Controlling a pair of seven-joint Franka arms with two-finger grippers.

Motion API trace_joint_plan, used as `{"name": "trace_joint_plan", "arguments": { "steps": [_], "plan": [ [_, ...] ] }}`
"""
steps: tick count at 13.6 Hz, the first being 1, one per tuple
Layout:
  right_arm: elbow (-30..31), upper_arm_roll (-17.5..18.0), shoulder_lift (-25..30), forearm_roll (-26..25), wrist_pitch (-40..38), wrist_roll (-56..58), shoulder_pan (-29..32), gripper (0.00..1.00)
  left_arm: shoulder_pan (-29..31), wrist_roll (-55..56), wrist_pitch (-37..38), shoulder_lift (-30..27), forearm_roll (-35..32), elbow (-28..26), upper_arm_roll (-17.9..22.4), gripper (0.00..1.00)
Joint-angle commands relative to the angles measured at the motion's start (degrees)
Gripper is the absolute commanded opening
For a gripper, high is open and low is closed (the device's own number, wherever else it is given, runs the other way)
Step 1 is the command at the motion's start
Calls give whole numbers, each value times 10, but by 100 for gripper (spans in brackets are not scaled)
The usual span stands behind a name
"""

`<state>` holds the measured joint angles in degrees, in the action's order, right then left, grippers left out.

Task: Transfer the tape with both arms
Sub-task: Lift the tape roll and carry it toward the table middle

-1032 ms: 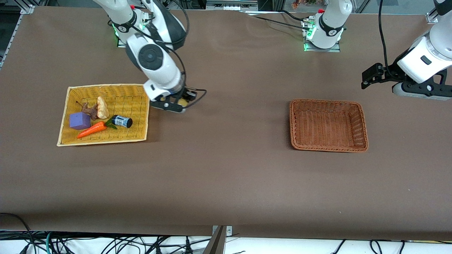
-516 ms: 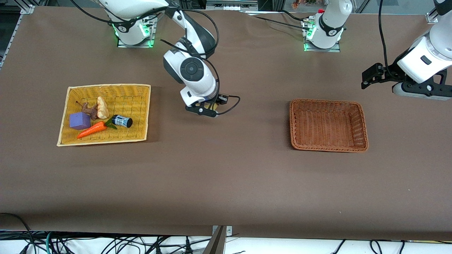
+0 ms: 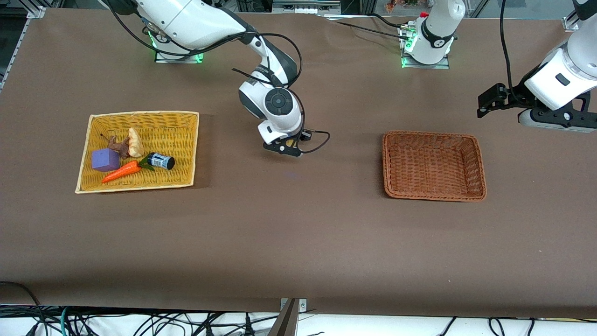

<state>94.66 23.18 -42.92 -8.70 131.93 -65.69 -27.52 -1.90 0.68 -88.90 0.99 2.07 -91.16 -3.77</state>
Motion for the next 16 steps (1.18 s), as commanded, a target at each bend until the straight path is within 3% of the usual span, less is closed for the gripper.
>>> {"name": "trace_joint_plan", "arguments": {
  "steps": [1,2,3,5,7,9,11,14,16],
  "plan": [
    [-38,-2,-21,-12,-8,-15,-9,0,0,-12,4,2,-8,11,-1,100],
    [-39,-3,-21,-12,-8,-15,-8,11,0,-12,4,3,-8,11,-1,100],
    [-39,-6,-21,-12,-8,-15,-8,42,0,-12,4,3,-8,11,-1,100],
    [-39,-7,-21,-12,-9,-15,-9,63,0,-12,4,3,-8,11,-1,100],
    [-40,-7,-19,-19,-9,-13,-10,100,0,-12,4,2,-8,10,-1,100],
    [-57,-7,-12,-73,-21,-6,-10,100,0,-11,4,3,-8,11,-1,100],
    [-110,-6,-2,-118,-117,8,-9,100,-1,-12,4,3,-8,11,-1,100],
    [-212,-7,0,-127,-247,119,3,100,-5,-11,4,9,-8,13,-1,100],
    [-222,-7,12,-127,-264,199,36,100,-6,-8,4,16,-8,13,-1,100]
  ]
}}
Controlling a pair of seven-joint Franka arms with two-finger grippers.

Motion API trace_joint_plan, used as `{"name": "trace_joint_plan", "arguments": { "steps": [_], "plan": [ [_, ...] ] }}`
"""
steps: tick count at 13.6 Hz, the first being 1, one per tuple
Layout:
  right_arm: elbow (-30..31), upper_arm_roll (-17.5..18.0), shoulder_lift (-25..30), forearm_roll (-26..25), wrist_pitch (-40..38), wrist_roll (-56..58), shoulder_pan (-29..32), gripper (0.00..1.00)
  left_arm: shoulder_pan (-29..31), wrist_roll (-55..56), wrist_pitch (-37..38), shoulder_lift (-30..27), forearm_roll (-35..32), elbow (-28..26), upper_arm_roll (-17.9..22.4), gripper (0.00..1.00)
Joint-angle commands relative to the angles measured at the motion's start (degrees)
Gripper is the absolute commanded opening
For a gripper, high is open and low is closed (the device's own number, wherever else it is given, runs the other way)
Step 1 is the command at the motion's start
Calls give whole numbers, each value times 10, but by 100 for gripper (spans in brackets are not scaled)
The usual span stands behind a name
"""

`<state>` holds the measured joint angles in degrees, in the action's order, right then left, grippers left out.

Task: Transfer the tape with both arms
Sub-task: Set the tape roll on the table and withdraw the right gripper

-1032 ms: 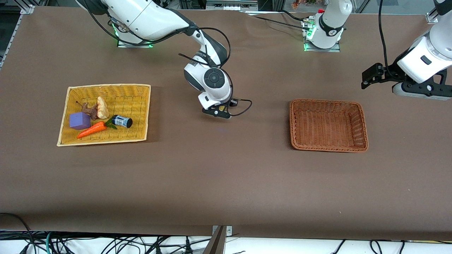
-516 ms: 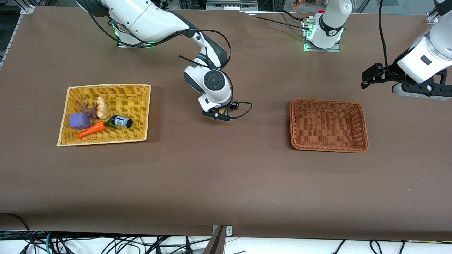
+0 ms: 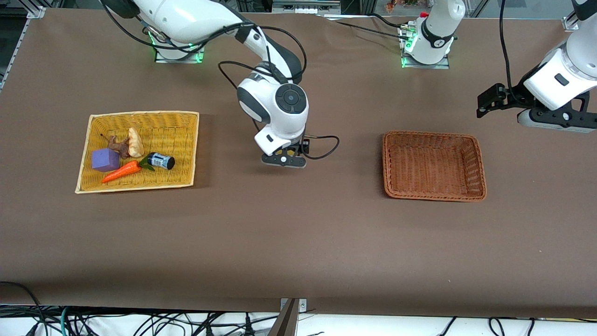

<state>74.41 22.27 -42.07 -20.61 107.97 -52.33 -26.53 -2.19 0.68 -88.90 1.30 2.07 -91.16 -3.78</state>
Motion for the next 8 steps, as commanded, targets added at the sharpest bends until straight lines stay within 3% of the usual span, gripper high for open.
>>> {"name": "trace_joint_plan", "arguments": {
  "steps": [1,8],
  "plan": [
    [-19,3,14,-4,-28,99,51,100,-3,-8,4,13,-8,13,-1,100],
    [-21,1,70,9,-83,290,175,100,-3,-8,4,14,-8,13,-2,100]
  ]
}}
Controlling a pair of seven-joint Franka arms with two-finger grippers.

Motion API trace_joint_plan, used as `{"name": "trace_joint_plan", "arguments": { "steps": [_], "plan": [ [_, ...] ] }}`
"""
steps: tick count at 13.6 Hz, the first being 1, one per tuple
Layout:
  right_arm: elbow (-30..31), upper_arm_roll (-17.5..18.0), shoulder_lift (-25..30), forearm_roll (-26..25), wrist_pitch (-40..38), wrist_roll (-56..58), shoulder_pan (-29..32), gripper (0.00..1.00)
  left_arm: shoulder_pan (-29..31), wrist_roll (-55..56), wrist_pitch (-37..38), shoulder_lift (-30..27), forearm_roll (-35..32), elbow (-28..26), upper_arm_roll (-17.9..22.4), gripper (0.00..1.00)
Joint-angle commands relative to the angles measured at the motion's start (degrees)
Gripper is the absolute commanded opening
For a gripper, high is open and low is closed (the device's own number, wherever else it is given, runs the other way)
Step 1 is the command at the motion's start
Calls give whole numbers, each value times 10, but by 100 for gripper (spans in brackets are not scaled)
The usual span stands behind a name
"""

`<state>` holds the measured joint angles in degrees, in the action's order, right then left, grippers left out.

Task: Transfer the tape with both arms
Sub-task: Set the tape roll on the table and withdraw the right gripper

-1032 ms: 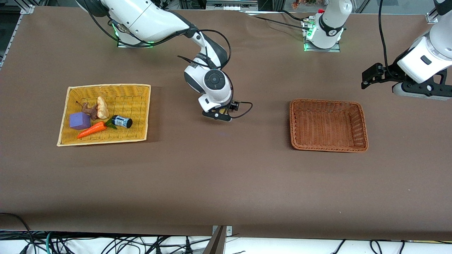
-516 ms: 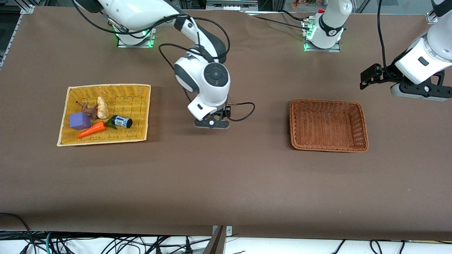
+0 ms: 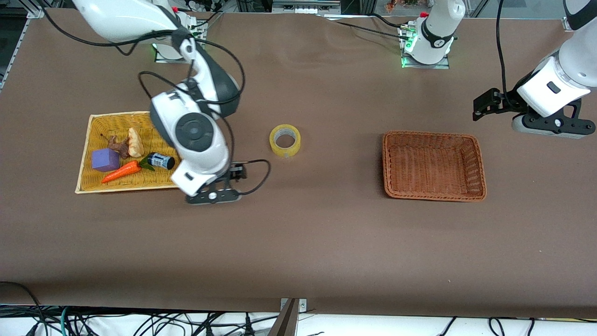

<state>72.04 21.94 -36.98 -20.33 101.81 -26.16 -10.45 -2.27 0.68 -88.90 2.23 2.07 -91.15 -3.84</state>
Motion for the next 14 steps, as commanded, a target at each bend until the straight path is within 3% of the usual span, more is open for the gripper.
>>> {"name": "trace_joint_plan", "arguments": {
  "steps": [1,8,9,12,14],
  "plan": [
    [3,0,29,7,-22,42,23,100,-2,-8,4,5,-8,13,-1,100],
    [54,-12,135,38,-14,50,92,100,-4,-8,4,6,-8,13,-9,100],
    [54,-29,152,74,-7,48,102,100,-3,-11,5,5,-8,13,-9,100],
    [76,-129,210,203,-7,71,105,100,-3,-9,6,12,-1,9,-8,100],
    [92,-186,247,221,-30,171,107,100,-11,-13,4,56,6,16,-12,100]
  ]
}}
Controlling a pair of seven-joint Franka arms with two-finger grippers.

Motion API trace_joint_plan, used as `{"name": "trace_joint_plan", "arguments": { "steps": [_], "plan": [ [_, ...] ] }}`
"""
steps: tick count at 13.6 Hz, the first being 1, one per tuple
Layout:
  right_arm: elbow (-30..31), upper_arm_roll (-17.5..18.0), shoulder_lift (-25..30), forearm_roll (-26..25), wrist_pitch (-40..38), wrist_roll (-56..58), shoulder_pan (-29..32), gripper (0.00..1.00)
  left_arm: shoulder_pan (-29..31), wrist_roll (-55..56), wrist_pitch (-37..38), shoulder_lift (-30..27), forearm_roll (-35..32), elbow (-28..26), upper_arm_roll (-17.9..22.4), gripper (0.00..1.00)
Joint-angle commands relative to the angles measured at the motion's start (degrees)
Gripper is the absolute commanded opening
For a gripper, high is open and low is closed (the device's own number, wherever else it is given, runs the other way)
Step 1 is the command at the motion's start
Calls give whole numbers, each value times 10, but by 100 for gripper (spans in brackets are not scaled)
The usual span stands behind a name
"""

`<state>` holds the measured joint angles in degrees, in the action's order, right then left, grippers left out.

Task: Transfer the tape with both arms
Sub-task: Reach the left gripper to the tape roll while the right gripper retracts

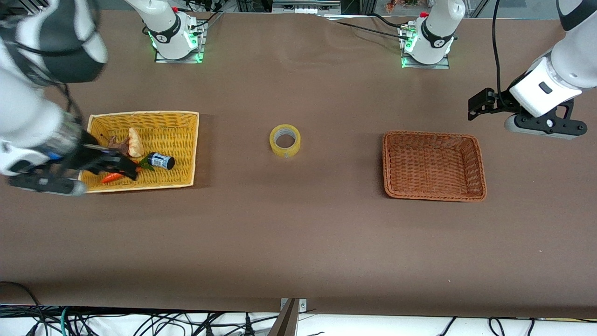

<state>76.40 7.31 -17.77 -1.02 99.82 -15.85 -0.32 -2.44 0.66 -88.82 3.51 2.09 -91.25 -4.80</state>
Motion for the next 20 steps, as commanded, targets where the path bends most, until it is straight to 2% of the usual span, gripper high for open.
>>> {"name": "trace_joint_plan", "arguments": {
  "steps": [1,2,4,8,11,13,16,18,20],
  "plan": [
    [60,-66,74,28,-17,117,7,100,-24,-7,0,63,18,22,-9,100],
    [78,-83,98,28,-19,132,8,100,-45,6,-3,89,21,24,-11,100],
    [109,-85,140,28,-23,132,27,100,-100,73,-34,118,21,31,-11,100],
    [116,-85,158,15,-60,137,30,100,-207,205,-132,190,32,33,-12,100],
    [173,-106,175,22,-67,167,30,100,-263,219,-222,238,94,32,-12,100],
    [172,-106,176,16,-62,167,26,100,-306,225,-277,275,94,27,-11,100],
    [152,-107,169,-26,-82,173,22,100,-353,250,-337,335,93,20,-10,100],
    [126,-103,150,-22,-116,173,13,100,-376,262,-359,358,91,17,-9,100],
    [125,-102,150,-20,-114,173,12,100,-383,262,-397,385,91,15,-9,100]
  ]
}}
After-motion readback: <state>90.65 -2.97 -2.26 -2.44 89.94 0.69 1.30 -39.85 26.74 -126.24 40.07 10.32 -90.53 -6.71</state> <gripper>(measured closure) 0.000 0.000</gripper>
